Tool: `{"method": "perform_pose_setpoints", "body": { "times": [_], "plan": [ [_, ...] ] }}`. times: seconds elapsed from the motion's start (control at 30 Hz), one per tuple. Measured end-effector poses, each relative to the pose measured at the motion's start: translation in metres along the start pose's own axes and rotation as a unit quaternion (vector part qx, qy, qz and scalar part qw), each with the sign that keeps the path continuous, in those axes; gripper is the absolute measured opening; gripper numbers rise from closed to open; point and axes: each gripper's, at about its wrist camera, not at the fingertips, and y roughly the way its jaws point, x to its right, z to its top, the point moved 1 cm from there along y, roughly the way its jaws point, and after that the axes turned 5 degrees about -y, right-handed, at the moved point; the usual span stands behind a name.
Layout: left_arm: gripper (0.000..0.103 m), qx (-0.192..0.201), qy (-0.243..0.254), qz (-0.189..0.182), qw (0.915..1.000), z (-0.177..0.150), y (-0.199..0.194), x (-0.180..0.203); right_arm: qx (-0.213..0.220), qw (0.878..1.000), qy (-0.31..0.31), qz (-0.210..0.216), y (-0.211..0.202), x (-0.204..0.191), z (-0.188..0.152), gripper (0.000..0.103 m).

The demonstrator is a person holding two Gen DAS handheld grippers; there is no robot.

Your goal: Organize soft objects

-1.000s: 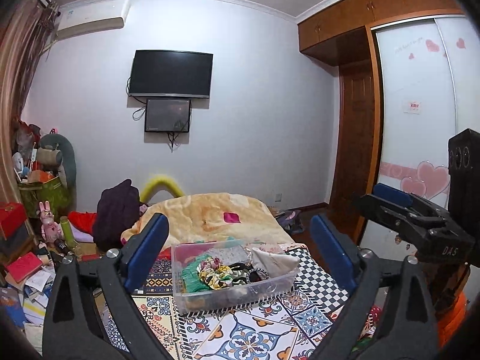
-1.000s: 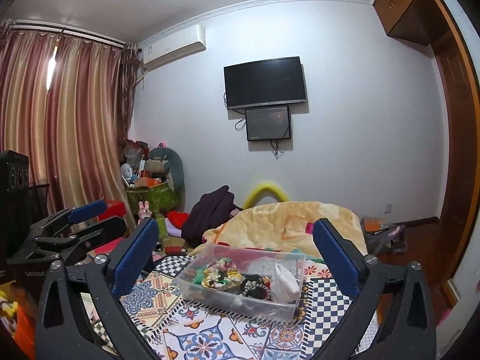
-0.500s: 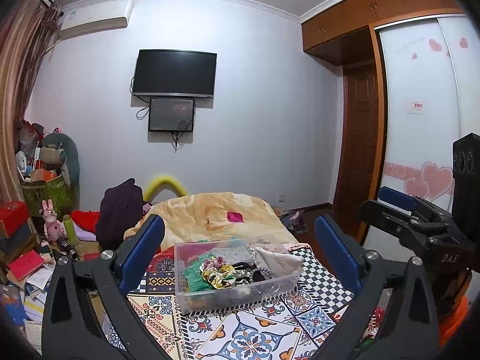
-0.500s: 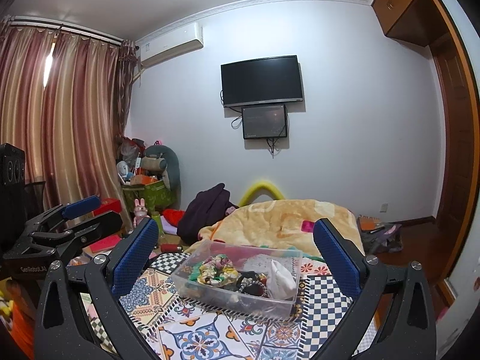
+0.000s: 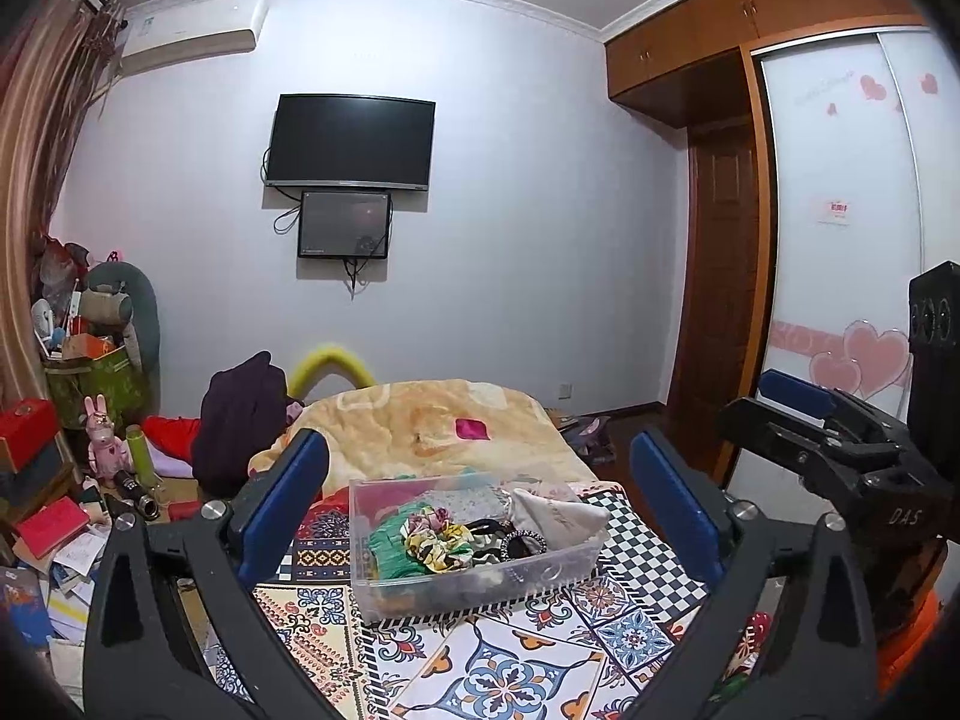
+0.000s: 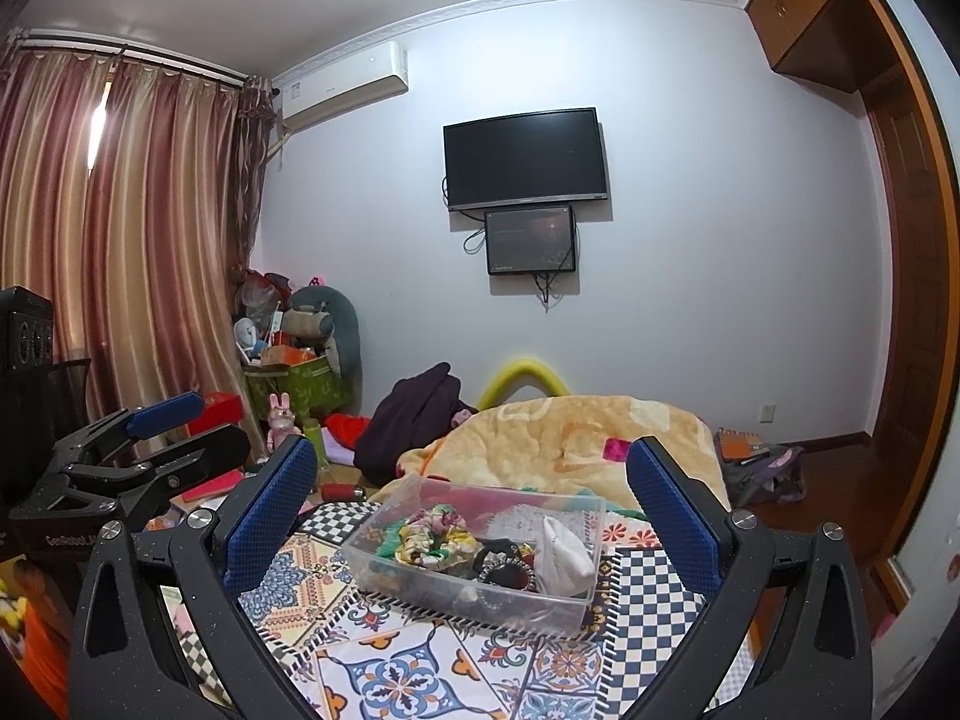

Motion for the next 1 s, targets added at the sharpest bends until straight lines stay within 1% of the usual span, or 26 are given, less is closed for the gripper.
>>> {"method": "perform_pose_setpoints", "body": {
  "times": [0.57,0.83,1.0],
  "plan": [
    [0.102,-0.001,0.007,-0.004,1.0,-0.001,0.0015,0.0033,0.001,1.0,-0.006,-0.006,0.0002,0.0005,0.0022,0.103],
    [0.102,-0.005,0.002,-0.02,0.9998,-0.0016,0.0013,0.0013,0.01,1.0,-0.012,-0.026,0.0005,-0.0021,0.002,0.103],
    [0.102,-0.005,0.002,-0.018,0.9998,-0.0016,0.0006,0.0018,0.014,0.999,-0.019,-0.037,0.0006,-0.0034,0.0006,0.103]
  ]
}}
